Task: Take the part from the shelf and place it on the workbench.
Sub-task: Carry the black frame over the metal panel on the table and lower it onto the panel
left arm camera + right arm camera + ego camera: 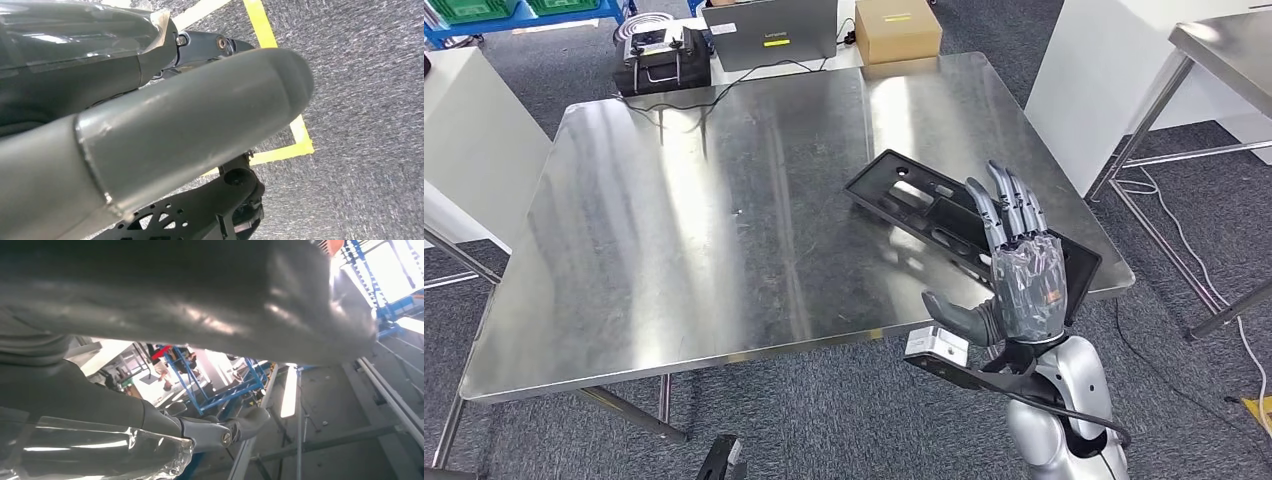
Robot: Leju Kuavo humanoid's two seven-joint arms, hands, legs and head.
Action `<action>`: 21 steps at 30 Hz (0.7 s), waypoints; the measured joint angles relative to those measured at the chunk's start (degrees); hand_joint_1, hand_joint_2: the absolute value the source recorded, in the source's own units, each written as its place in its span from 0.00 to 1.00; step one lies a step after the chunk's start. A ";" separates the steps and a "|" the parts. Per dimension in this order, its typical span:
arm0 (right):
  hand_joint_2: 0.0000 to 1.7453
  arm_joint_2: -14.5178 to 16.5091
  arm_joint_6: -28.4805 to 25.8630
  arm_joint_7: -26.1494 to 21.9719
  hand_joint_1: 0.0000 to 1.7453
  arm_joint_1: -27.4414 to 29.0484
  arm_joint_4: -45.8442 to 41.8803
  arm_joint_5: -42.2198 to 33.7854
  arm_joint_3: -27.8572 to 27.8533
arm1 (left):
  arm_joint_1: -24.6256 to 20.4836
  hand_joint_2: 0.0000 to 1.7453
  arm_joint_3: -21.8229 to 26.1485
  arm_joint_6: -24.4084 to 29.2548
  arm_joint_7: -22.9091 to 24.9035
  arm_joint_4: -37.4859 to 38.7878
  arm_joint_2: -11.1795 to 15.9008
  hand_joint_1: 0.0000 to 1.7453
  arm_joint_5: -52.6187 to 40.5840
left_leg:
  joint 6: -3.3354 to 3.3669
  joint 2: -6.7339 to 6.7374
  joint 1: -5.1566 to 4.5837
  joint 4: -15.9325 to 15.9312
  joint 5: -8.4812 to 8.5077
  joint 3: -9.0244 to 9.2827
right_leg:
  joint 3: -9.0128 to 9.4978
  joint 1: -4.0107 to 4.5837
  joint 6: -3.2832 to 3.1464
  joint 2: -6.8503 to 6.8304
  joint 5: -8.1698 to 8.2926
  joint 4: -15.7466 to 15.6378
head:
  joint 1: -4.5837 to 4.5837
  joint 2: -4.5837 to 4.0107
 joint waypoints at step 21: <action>0.00 -0.07 -0.23 -0.48 0.00 0.20 -0.08 -1.01 -1.56 | -0.23 0.00 -0.02 -2.57 -0.66 0.04 1.10 0.00 -2.03 | 3.20 0.75 -0.88 -10.17 11.76 0.01 | 1.74 0.77 2.52 -0.31 -4.71 5.79 | 0.25 0.00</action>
